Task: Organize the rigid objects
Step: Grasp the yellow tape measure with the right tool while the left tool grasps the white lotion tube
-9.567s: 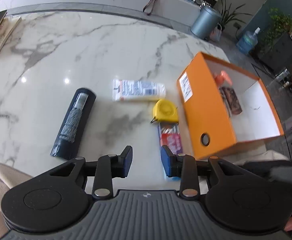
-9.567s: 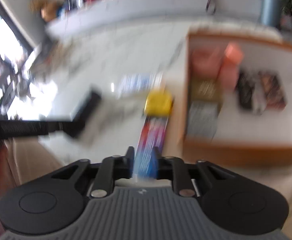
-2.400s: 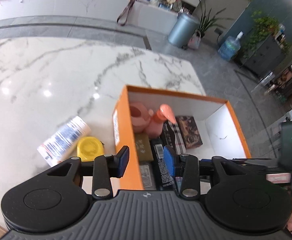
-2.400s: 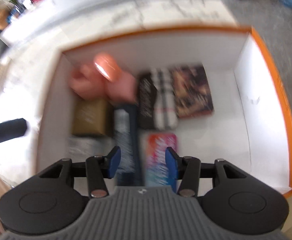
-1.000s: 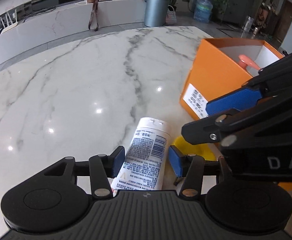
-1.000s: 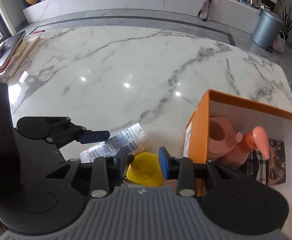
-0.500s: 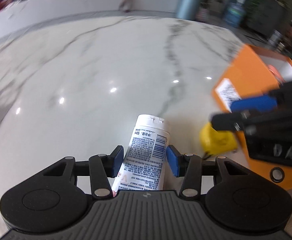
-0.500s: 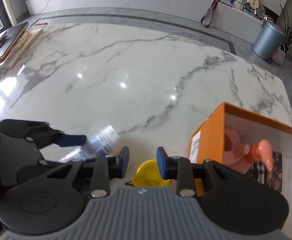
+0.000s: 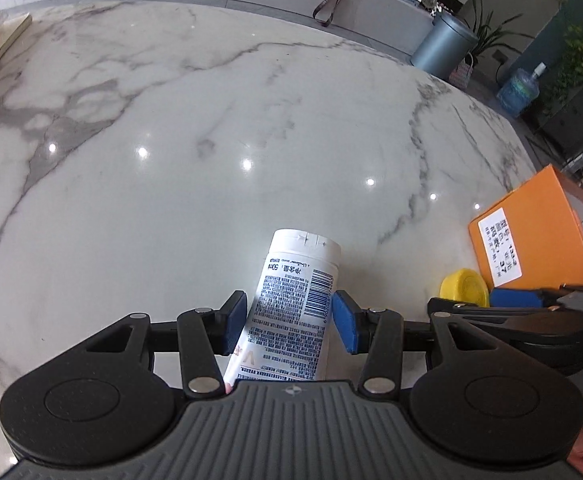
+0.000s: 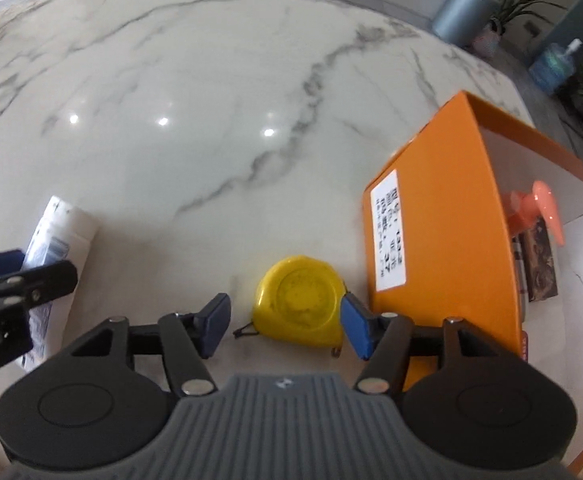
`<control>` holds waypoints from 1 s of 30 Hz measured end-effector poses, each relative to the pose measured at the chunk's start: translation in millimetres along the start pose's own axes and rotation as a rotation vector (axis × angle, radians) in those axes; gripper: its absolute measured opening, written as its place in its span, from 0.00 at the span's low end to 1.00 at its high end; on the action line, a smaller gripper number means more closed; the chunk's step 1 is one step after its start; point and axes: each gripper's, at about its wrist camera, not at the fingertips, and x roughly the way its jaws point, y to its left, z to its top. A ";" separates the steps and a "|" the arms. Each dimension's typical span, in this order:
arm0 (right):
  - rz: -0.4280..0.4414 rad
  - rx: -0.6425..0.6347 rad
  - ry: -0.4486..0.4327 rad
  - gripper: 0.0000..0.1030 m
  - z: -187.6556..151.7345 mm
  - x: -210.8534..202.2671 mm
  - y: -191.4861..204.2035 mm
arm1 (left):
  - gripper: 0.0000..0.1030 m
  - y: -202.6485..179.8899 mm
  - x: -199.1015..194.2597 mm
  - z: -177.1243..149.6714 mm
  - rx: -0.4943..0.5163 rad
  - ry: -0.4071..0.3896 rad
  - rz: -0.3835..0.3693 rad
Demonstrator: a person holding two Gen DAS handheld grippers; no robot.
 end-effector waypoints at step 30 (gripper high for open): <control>0.268 0.065 -0.022 0.56 0.7 4.8 10.3 | 0.65 0.6 0.1 -2.2 0.032 -0.014 0.102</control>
